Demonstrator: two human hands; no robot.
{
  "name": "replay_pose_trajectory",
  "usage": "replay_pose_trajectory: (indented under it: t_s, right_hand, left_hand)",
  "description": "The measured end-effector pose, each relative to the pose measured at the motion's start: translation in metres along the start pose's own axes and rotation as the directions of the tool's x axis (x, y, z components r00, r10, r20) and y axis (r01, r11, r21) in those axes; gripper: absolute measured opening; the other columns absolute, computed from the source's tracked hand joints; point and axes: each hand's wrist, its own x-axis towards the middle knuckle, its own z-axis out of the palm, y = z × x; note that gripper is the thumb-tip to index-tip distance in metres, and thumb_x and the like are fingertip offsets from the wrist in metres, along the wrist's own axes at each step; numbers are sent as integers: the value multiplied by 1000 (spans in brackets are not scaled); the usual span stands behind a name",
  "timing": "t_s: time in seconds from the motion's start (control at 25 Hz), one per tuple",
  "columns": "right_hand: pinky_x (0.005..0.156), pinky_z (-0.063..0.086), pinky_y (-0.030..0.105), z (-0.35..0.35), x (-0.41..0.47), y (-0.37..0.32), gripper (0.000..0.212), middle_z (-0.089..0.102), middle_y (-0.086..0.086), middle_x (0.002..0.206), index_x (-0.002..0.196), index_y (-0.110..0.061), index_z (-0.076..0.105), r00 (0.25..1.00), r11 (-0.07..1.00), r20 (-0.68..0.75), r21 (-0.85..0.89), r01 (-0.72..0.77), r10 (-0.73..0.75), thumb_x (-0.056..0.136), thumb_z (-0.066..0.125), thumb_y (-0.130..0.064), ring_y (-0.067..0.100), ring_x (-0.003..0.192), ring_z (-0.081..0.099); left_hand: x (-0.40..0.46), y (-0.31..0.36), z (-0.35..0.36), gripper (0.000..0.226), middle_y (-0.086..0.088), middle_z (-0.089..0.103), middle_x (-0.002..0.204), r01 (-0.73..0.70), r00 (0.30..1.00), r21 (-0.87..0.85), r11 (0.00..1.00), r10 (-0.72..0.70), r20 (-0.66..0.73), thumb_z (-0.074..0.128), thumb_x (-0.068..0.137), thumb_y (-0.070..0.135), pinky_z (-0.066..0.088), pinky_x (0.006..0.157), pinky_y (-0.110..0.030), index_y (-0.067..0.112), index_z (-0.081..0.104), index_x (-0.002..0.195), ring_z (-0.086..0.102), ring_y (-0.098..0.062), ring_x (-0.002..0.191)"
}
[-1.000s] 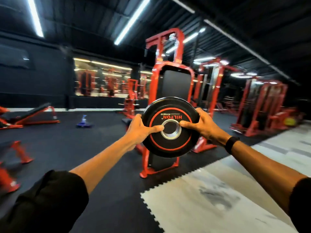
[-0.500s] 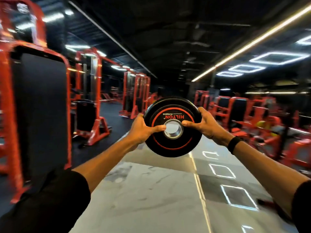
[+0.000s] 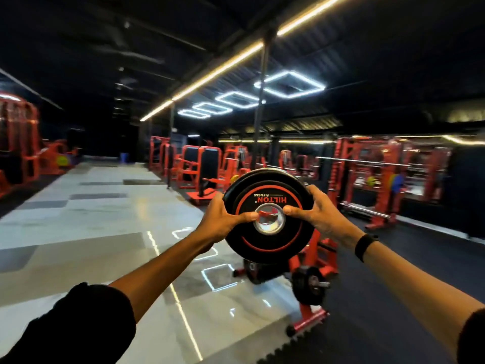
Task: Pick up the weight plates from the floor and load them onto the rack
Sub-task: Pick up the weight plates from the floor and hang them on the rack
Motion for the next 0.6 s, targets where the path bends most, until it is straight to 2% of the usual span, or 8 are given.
replay_pose_trajectory:
  t_s: [0.16, 0.36, 0.6]
  right_hand:
    - [80, 58, 24, -82, 9, 51, 55, 66, 1, 113, 120, -8, 51, 996, 994, -74, -89, -60, 53, 75, 80, -20, 7, 99, 69]
    - [76, 57, 21, -170, 64, 147, 50, 69, 0, 111, 121, -10, 53, 979, 981, -182, -152, -124, 95, 79, 79, -15, 10, 100, 70]
    - [77, 55, 18, -268, 158, 266, 54, 71, -3, 108, 121, -13, 55, 942, 958, -295, -183, -221, 161, 74, 82, -14, 6, 99, 70]
  left_hand:
    - [67, -32, 96, 101, -3, 72, 116, -14, 995, -52, 999, 19, 98, 96, 41, 55, 58, 91, -44, 15, 56, 124, 71, -18, 105]
    - [180, -94, 207, 95, -7, 73, 111, -11, 985, -131, 991, 33, 168, 99, 43, 45, 58, 88, -48, 11, 54, 119, 71, -22, 102]
    - [332, -176, 336, 100, -3, 75, 103, -1, 962, -142, 990, 39, 272, 91, 30, 69, 59, 86, -48, 15, 60, 107, 72, -19, 97]
